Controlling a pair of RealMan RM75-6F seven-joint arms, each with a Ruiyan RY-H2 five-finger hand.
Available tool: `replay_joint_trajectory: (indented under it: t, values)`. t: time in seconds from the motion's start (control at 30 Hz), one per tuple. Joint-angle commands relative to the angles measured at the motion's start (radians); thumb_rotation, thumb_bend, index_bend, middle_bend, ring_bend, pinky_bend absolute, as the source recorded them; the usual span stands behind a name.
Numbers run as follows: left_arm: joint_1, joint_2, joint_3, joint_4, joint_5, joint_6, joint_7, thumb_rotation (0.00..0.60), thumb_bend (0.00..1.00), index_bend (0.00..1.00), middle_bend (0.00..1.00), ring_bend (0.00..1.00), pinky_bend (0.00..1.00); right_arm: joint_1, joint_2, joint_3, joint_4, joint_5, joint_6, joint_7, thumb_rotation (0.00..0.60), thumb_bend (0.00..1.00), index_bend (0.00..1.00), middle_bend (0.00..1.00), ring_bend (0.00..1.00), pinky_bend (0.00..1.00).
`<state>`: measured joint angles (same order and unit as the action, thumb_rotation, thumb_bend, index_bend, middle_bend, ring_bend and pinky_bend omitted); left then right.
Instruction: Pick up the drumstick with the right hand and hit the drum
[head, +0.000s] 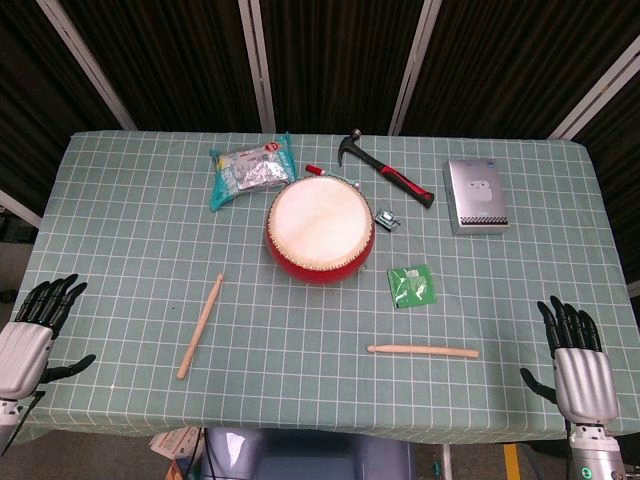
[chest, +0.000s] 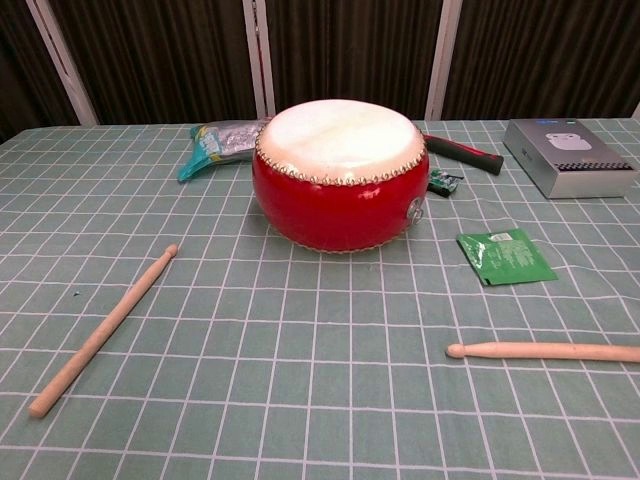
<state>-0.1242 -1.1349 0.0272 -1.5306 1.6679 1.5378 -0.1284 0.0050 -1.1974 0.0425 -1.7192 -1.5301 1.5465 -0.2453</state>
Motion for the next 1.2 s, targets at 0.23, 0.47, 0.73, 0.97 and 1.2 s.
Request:
replay_joint_trajectory:
  t: [0.23, 0.47, 0.73, 0.97, 1.2]
  values:
    - [0.0, 0.002, 0.001, 0.006, 0.003, 0.002, -0.011, 0.6, 0.0, 0.0, 0.0, 0.0, 0.0, -0.001, -0.003, -0.002, -0.001, -0.001, 0.001, -0.003, 0.6, 0.21, 0.0, 0.0, 0.02, 0.07]
    - [-0.001, 0.001, 0.0, 0.006, 0.002, 0.001, -0.012, 0.6, 0.0, 0.0, 0.0, 0.0, 0.0, 0.002, -0.002, -0.001, -0.004, -0.003, -0.002, 0.0, 0.6, 0.21, 0.0, 0.0, 0.02, 0.07]
    - [0.001, -0.002, 0.0, 0.005, -0.001, 0.001, -0.004, 0.6, 0.0, 0.0, 0.0, 0.0, 0.0, 0.005, 0.0, -0.002, -0.008, -0.003, -0.009, 0.004, 0.6, 0.21, 0.0, 0.0, 0.02, 0.07]
    - [0.001, -0.005, 0.0, 0.002, -0.001, -0.001, 0.007, 0.6, 0.0, 0.0, 0.0, 0.0, 0.0, 0.01, 0.002, -0.006, -0.023, -0.021, -0.01, 0.004, 0.6, 0.21, 0.0, 0.29, 0.43, 0.46]
    - [-0.002, -0.003, -0.001, -0.007, -0.006, -0.008, 0.008, 0.6, 0.0, 0.0, 0.0, 0.0, 0.0, 0.052, -0.041, -0.006, -0.047, 0.012, -0.099, -0.081, 0.6, 0.21, 0.31, 0.86, 0.98, 0.95]
